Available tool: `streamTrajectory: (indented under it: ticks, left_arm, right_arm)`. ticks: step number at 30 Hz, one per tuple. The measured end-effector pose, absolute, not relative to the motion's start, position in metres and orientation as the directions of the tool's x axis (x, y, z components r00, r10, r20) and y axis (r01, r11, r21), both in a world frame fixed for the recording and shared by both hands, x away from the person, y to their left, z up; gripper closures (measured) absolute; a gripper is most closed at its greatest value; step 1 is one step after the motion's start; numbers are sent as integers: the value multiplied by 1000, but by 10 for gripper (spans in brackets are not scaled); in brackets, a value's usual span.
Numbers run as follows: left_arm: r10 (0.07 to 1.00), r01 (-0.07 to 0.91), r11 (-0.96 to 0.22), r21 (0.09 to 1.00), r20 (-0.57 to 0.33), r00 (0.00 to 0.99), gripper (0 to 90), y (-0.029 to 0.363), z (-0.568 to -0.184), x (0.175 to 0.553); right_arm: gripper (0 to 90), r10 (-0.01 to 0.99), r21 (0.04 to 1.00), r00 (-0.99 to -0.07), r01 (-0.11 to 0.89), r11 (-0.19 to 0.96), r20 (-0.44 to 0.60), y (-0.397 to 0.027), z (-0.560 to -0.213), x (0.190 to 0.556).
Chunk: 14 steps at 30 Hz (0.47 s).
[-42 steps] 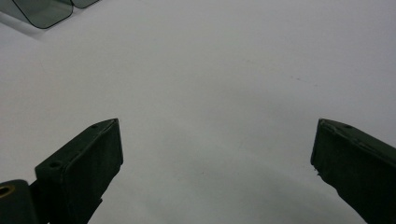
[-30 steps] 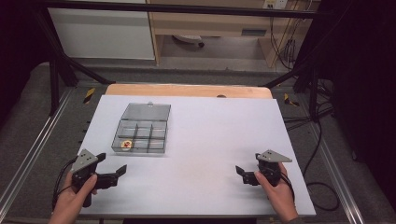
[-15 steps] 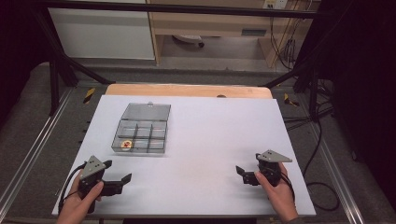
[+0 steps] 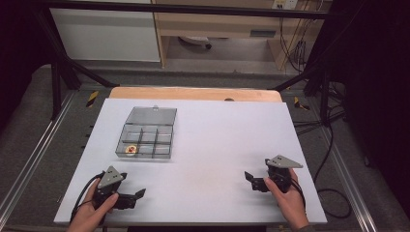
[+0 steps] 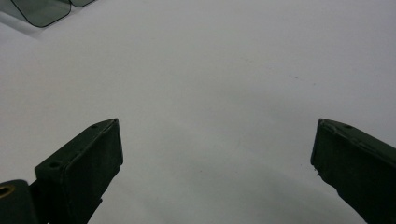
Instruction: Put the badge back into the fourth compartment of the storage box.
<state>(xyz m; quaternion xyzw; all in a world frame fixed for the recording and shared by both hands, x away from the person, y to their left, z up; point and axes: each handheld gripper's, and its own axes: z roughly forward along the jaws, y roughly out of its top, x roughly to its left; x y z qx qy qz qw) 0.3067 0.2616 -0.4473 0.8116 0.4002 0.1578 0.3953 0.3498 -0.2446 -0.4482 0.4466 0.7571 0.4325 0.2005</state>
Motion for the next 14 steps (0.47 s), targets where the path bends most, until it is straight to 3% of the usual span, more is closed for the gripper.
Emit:
streamTrajectory:
  ticks: [9,14]
  left_arm:
    - [754,507,-412,758,-29,656,70,240,-449,303]
    - [759,509,-402,761,-34,650,69,233,-449,305]
  right_arm:
    - [26,861,825,-504,515,231,73,-245,-450,351]
    - [29,896,801,-443,544,250,20,-248,-456,359]
